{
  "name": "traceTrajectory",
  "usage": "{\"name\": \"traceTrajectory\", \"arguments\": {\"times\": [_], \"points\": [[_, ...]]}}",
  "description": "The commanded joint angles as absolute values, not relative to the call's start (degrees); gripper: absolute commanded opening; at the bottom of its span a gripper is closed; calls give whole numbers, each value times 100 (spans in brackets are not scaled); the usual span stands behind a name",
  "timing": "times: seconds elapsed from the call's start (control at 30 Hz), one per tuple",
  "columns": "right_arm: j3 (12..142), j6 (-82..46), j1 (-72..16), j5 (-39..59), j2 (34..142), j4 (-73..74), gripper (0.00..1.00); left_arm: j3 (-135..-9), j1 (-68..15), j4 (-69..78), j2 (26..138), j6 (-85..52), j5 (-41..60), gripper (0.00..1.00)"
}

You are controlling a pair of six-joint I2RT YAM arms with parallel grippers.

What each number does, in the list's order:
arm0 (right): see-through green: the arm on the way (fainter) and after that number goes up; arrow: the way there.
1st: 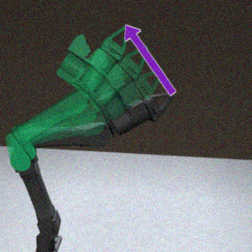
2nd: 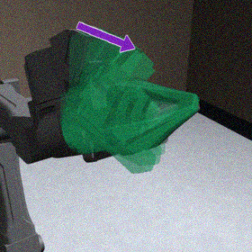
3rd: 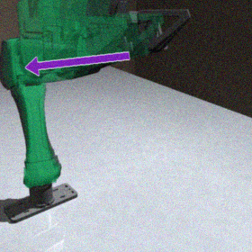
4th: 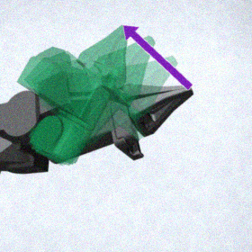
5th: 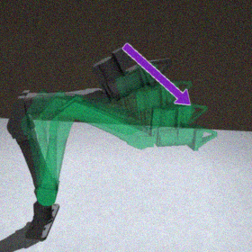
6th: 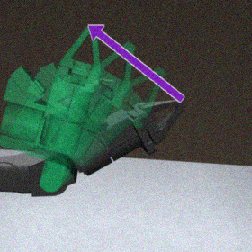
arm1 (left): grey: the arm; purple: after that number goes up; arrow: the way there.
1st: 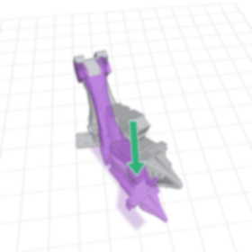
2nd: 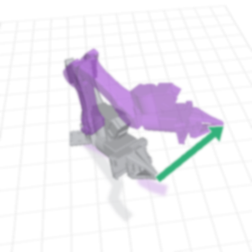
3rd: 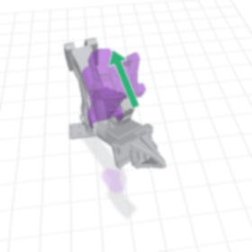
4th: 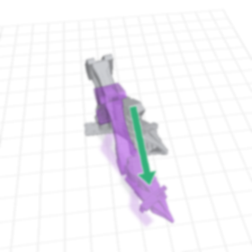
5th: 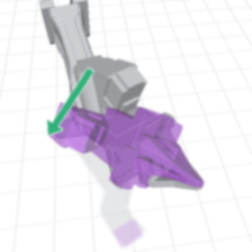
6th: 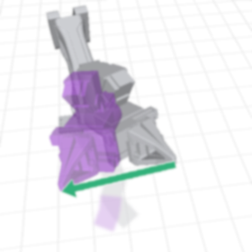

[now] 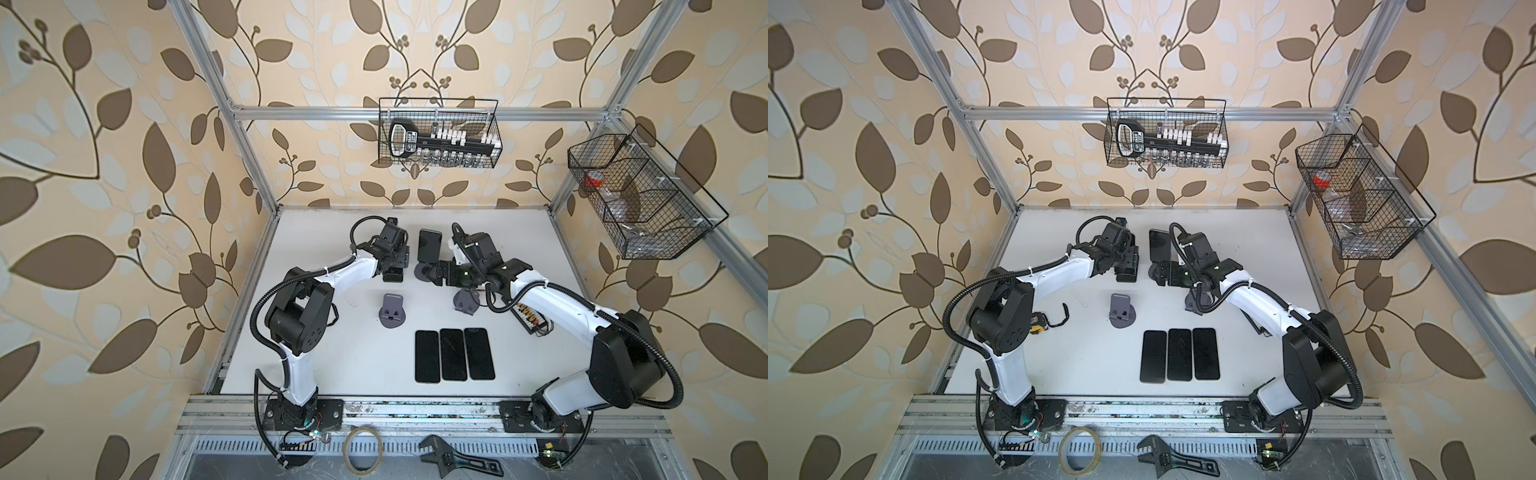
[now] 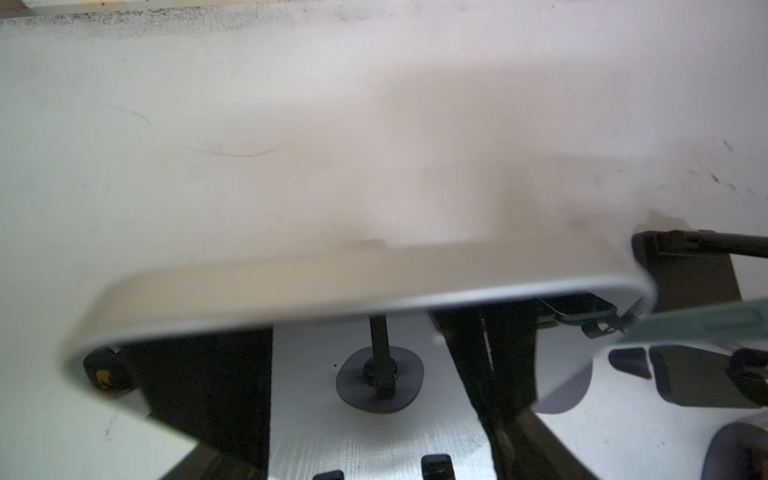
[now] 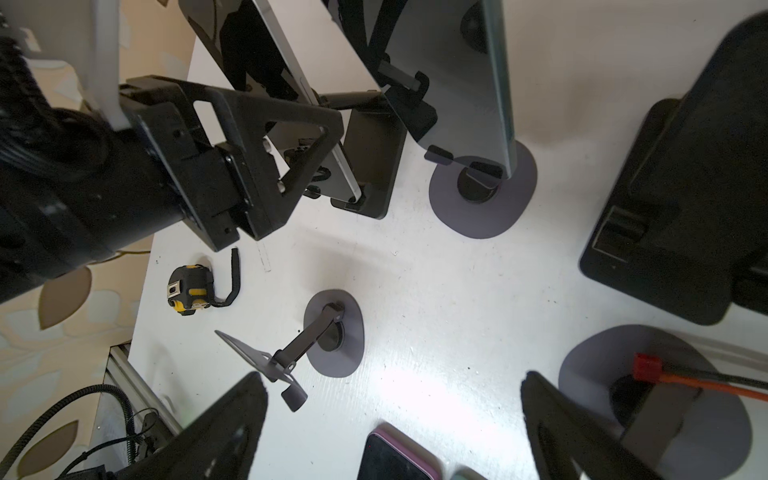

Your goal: Remove the phone from the phone stand

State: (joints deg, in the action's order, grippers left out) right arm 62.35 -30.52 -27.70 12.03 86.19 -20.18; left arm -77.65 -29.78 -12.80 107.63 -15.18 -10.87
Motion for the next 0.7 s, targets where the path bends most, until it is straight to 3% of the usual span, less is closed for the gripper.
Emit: {"name": "traceTrajectory", "arguments": {"times": [0.0, 0.67], "points": [[6130, -2953, -2729, 1191, 8446, -1949, 96, -7998, -2949, -1283, 10749, -1538, -1160, 74], [6063, -2962, -2701, 1336, 8534, -1857, 96, -7963, -2952, -1248, 10687, -1555, -1167, 72]]}}
